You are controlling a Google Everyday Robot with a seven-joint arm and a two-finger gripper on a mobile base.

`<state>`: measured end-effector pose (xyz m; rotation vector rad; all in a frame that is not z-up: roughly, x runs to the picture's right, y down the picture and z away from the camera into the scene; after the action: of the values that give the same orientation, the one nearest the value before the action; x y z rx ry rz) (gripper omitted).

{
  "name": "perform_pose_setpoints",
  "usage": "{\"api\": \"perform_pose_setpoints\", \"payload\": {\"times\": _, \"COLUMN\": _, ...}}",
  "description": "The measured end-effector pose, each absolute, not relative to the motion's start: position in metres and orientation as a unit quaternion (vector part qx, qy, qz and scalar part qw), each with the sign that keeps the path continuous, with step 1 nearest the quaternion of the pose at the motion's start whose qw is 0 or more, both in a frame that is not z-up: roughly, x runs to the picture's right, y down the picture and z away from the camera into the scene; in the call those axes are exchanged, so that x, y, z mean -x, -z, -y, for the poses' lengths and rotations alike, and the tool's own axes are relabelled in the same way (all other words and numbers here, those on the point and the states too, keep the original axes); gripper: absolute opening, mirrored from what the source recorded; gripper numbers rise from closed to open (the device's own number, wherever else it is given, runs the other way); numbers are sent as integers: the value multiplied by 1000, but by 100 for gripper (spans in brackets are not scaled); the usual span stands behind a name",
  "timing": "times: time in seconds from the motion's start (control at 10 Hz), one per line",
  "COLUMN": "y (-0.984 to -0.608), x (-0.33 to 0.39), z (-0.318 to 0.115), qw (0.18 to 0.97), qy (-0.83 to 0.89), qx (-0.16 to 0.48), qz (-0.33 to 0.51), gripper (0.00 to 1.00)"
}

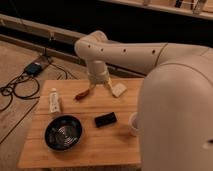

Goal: Move the arm in a circular motion

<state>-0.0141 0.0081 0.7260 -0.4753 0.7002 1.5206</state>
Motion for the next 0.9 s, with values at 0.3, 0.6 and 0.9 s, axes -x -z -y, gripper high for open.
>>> {"api": "perform_pose_setpoints", "payload": {"times": 0.3, "y": -760, "x": 39, "z": 30, "qw": 664, "qy": -652, "qx": 209, "qz": -301, "gripper": 65}}
{"api": "perform_pose_setpoints", "payload": {"times": 0.6, "y": -781, "x": 98, "z": 34, "qw": 693, "qy": -624, "qx": 232, "qz": -277, "gripper": 65}}
{"api": "perform_pose_setpoints", "payload": {"times": 0.9, "y": -768, "x": 162, "z": -4, "qw": 722, "qy": -584, "qx": 268, "qz": -258, "gripper": 65}}
